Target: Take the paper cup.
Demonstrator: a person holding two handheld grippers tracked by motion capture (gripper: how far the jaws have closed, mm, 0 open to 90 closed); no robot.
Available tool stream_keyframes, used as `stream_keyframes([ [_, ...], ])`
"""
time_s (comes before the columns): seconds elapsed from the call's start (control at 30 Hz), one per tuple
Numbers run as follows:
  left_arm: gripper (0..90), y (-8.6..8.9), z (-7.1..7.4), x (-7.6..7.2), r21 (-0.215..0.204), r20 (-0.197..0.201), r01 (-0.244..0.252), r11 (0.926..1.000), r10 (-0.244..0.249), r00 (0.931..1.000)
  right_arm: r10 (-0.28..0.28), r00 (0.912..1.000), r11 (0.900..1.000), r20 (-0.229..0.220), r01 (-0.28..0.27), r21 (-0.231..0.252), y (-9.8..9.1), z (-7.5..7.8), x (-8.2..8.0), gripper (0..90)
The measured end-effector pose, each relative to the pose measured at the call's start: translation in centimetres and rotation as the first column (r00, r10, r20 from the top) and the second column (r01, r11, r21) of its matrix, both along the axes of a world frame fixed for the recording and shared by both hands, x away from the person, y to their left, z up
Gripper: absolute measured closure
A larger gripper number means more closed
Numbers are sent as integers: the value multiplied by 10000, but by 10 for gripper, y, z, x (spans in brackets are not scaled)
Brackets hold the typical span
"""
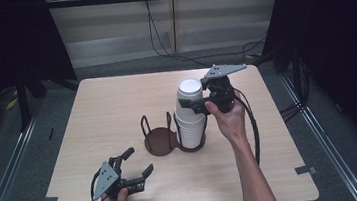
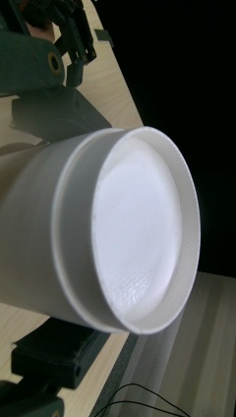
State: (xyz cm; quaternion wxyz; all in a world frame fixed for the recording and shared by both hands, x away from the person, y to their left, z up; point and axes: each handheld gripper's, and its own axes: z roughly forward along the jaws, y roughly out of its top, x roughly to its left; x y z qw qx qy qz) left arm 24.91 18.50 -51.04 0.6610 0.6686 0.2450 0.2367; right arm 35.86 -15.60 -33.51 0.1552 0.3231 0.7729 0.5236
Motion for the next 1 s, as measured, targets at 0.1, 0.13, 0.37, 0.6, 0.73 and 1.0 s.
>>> stream_keyframes([
  [0.1,157,0,0,0,2,-1,1,10000,-1,10000,-43,9999,10000,152,43,27,0,3,-2,204],
  [0.13,157,0,0,0,-1,-2,2,10000,-2,10000,-42,9999,10000,158,40,72,0,4,-2,205],
  [0.37,157,0,0,0,1,-1,1,10000,-1,10000,-205,9982,9985,555,176,517,-7,7,-6,206],
  [0.6,157,0,0,0,2,0,2,10000,-2,10000,-276,9966,9942,775,193,1060,-11,12,-9,208],
  [0.73,157,0,0,0,-13,-9,-15,10000,15,10000,-299,9963,9927,812,200,1194,-13,13,-10,209],
  [1.0,157,0,0,0,2,-2,1,10000,-1,10000,-338,9942,9858,1020,164,1673,-18,17,-13,211],
])
